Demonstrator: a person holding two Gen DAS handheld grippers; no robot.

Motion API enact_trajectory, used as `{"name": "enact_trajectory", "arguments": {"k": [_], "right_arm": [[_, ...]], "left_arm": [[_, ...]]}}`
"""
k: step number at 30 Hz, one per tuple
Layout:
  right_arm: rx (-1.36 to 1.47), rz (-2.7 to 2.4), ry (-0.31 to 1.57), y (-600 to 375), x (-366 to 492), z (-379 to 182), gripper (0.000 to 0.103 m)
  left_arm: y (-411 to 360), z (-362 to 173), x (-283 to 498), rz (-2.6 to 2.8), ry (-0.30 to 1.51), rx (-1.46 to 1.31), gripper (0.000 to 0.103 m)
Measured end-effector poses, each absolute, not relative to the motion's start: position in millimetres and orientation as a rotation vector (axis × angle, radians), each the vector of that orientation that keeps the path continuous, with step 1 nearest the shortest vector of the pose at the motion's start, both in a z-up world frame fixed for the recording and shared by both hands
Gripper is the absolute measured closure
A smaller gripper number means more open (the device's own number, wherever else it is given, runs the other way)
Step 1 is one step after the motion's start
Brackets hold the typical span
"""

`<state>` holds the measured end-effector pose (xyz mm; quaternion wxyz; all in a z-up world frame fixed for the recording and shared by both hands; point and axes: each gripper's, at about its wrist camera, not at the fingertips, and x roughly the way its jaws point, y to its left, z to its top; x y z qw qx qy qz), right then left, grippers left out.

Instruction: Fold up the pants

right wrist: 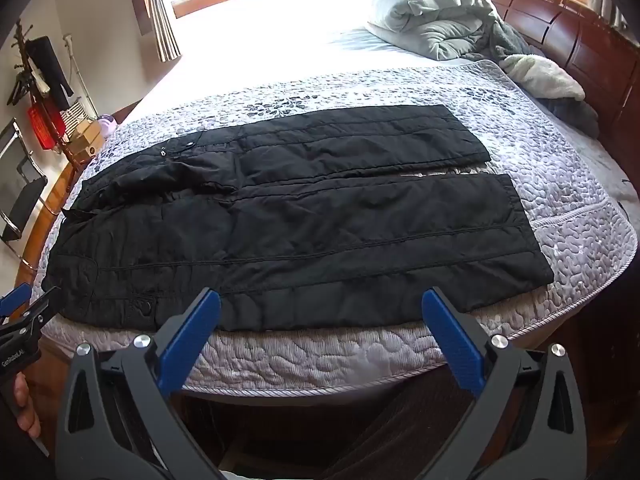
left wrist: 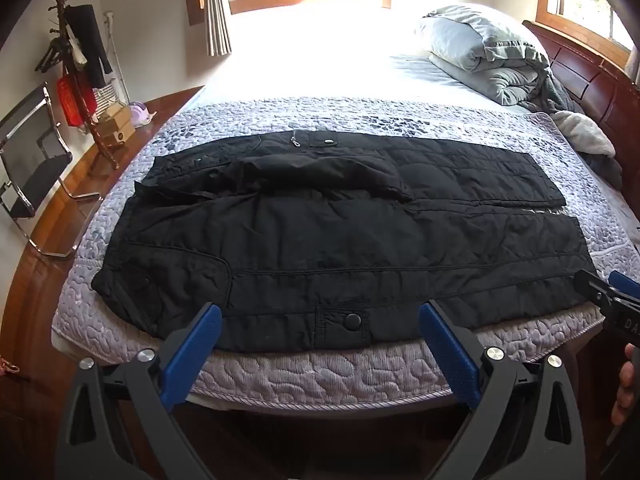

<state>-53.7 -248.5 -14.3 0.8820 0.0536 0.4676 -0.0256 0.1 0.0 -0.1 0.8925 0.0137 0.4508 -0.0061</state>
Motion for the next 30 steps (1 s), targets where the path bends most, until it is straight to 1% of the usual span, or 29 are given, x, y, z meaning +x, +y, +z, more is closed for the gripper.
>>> {"name": "enact_trajectory", "arguments": {"k": [30], "right_arm": [[0.125,-0.05,0.973,-249.3,-54.4,-15.2,0.003]], "left_arm": [[3.6,-0.6,3.3,-0.012,0.932,0.035,0.004]]}}
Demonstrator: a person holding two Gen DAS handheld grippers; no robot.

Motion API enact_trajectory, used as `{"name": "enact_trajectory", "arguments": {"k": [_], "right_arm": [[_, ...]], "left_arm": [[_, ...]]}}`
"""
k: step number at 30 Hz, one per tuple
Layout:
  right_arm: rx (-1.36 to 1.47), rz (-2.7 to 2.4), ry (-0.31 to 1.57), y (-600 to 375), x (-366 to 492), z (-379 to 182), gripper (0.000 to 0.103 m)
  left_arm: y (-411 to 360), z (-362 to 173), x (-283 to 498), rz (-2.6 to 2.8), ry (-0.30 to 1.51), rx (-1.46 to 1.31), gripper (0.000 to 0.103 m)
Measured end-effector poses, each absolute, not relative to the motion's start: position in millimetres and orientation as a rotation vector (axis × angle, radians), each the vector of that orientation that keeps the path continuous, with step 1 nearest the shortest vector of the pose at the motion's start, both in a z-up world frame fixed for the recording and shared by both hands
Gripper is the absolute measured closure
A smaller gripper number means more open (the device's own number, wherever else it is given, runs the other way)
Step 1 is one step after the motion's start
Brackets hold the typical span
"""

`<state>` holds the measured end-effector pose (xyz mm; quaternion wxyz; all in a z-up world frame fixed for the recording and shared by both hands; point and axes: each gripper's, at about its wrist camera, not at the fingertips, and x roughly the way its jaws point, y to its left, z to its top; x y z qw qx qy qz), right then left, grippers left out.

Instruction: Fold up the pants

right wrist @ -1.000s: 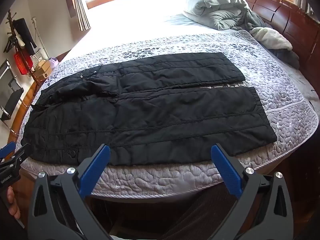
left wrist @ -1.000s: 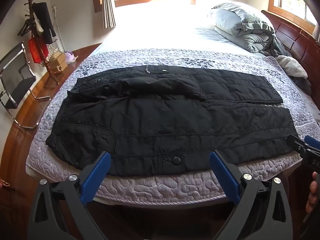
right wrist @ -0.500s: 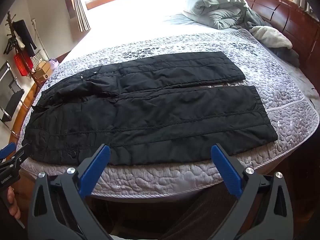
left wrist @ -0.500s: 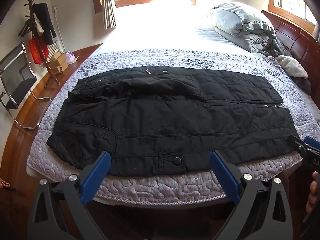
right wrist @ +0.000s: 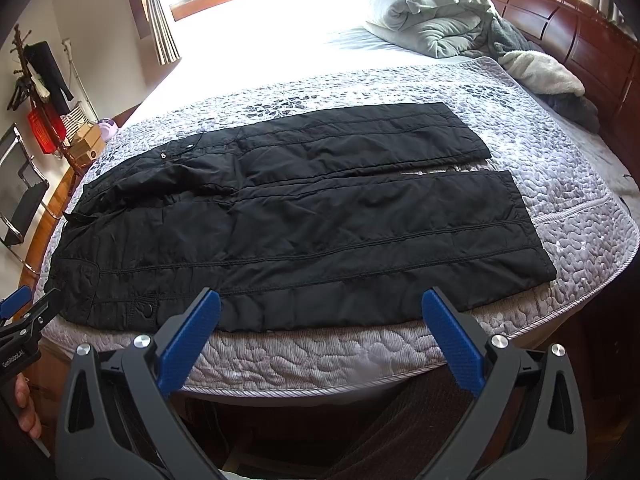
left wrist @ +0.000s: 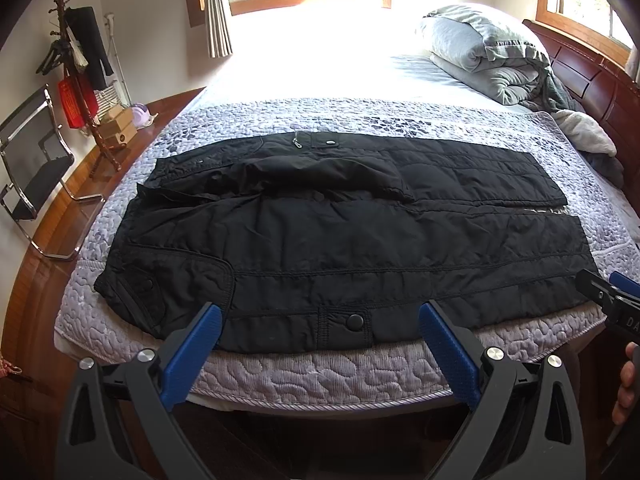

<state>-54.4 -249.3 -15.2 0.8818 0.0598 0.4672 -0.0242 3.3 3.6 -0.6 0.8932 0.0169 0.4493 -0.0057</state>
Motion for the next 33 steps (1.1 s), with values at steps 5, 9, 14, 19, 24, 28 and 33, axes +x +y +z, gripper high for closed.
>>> {"name": "enact_trajectory", "arguments": {"k": [5,9,14,19,24,28,33], "right_arm": [[0.135,-0.052,0.972,-253.0,-52.8,-16.4,0.002],[0.136,-0.051,0.972,-253.0,-52.8,-16.9,0.003],[0.134,-0.049,0.97,-252.5,-52.7,-17.5,0.003],[0.133,-0.05,0.97,-252.7,-51.3,-17.2,0.003],[0.134,-0.052,0.971,-252.5,-50.5,-17.3,0.003],[0.135,-0.051,0.969,-252.7,-50.5,-17.3,0.003],[0.133,-0.052,0.97,-252.5,-49.6,-17.5,0.003]], "left_arm": [[0.8,0.5,1.5,-0.009,0.932,0.042,0.004],[-0.2,-0.1,1.5,-0.007,0.932,0.045,0.004],[-1.3,-0.2,0.7,-0.007,0.928,0.048,0.004],[-1.7,0.2,1.0,-0.008,0.929,0.047,0.004],[-3.2,0.9,2.1,-0.008,0.927,0.054,0.004],[-3.3,1.3,2.9,-0.009,0.927,0.054,0.004],[-4.5,2.3,3.8,-0.009,0.926,0.054,0.004]]}}
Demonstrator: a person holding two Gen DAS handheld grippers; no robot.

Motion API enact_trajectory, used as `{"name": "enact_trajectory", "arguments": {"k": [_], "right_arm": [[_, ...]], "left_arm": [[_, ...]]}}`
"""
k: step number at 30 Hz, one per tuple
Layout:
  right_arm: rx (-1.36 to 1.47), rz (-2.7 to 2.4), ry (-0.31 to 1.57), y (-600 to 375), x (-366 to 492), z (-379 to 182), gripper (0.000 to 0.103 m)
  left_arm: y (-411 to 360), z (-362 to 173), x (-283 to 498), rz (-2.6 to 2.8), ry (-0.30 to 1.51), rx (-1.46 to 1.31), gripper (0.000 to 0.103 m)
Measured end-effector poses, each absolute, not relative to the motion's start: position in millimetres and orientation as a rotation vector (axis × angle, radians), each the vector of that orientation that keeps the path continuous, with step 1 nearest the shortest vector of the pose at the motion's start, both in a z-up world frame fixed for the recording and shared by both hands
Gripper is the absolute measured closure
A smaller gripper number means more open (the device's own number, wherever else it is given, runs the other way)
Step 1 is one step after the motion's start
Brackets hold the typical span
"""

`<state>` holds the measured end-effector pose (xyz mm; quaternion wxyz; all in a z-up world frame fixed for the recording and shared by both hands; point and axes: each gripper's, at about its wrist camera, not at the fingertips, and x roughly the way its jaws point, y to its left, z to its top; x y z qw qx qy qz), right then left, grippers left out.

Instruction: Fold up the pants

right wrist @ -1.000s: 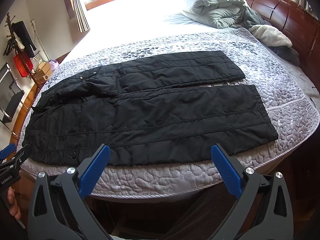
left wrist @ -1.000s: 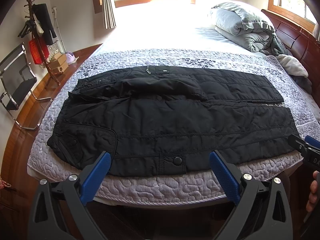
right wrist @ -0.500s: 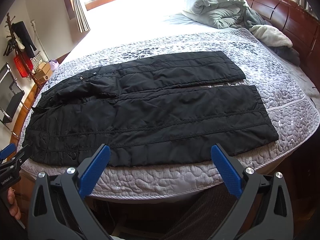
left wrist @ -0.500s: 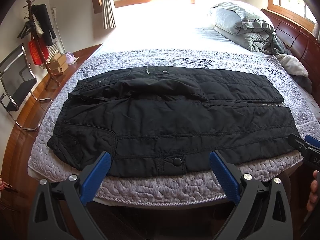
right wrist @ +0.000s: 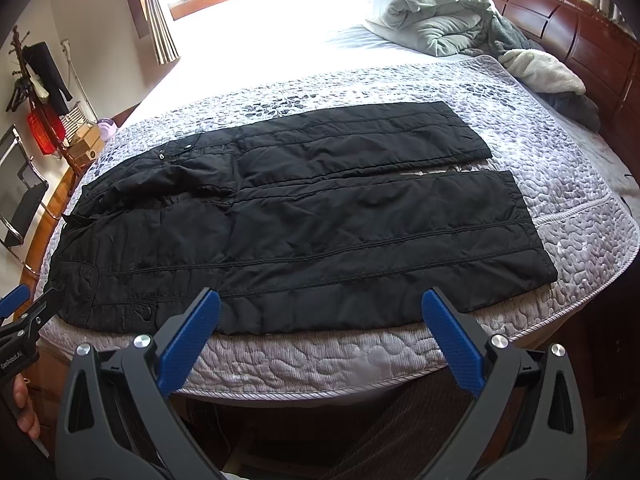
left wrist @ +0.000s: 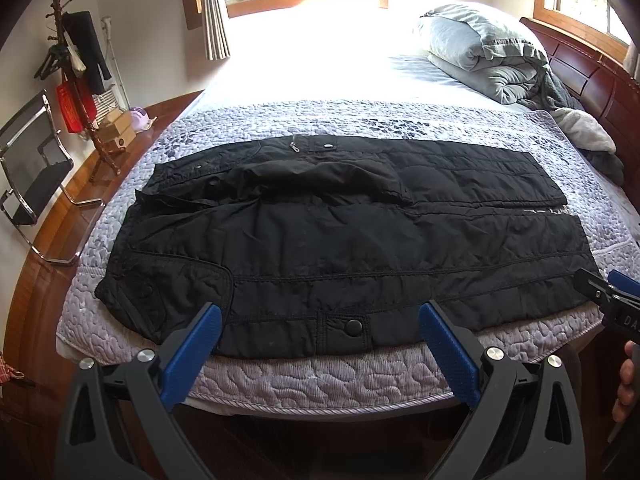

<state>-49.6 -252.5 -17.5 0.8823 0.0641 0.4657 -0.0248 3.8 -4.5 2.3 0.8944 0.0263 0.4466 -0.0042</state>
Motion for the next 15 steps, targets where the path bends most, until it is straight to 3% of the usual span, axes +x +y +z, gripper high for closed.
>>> {"name": "enact_trajectory", "arguments": {"k": [15], "right_arm": [[0.14,-0.056,0.977,-257.1,-46.1,-19.6,0.003]], "left_arm": [[-5.7,4.6,6.9,-0.007,0.926,0.055,0.004]]}}
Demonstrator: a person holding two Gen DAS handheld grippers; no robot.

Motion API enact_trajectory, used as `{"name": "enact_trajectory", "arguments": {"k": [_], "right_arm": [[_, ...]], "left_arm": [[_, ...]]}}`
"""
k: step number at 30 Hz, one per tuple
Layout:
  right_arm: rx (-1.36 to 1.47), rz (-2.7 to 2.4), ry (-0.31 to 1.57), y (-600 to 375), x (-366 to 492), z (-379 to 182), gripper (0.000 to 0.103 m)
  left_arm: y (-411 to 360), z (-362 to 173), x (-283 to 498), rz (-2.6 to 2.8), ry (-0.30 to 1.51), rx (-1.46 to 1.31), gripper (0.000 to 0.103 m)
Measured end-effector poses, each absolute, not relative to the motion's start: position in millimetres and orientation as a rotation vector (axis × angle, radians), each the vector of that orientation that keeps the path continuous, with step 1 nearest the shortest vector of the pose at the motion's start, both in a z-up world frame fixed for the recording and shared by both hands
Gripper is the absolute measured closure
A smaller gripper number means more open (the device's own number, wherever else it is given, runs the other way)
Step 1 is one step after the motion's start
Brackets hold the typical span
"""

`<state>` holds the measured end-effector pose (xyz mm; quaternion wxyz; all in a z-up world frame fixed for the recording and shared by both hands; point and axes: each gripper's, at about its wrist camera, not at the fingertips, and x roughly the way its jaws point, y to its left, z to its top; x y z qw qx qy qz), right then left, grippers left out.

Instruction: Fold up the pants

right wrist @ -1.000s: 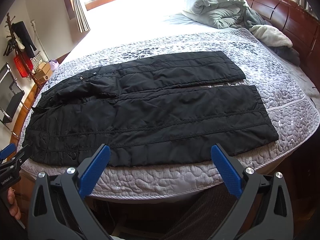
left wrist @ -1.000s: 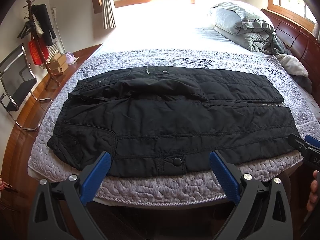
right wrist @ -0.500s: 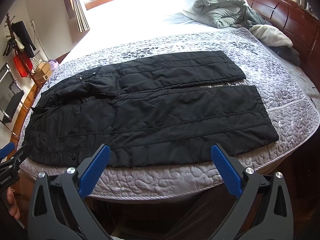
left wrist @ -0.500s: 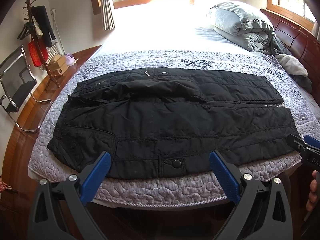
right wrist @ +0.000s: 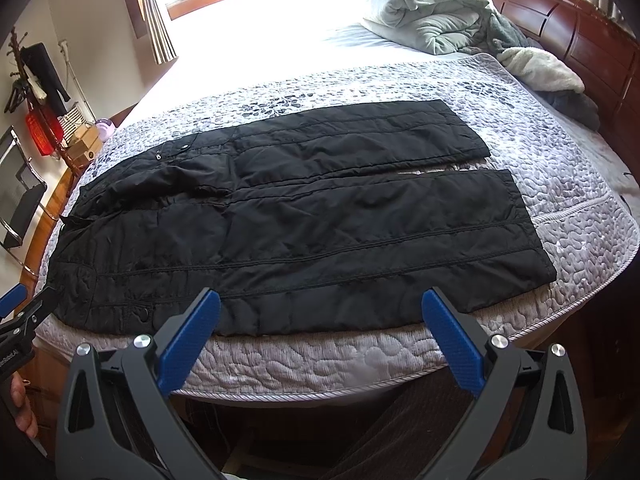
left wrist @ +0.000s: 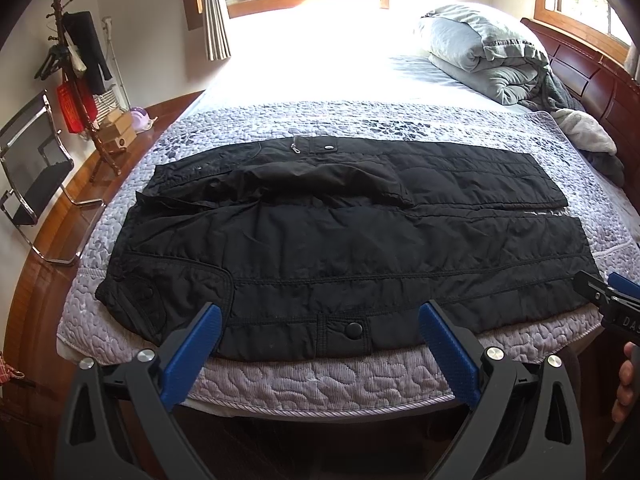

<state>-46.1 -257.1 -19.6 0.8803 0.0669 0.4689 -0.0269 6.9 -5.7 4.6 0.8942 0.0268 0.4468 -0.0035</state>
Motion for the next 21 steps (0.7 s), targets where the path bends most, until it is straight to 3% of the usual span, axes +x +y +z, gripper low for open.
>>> {"name": "enact_trajectory", "arguments": {"k": [21], "right_arm": [[0.139,-0.05,0.99,-256.1,-40.3,-23.0,0.003]], "left_arm": [[-4.4,4.7,10.7,-0.008,0.929,0.055,0.004]]}}
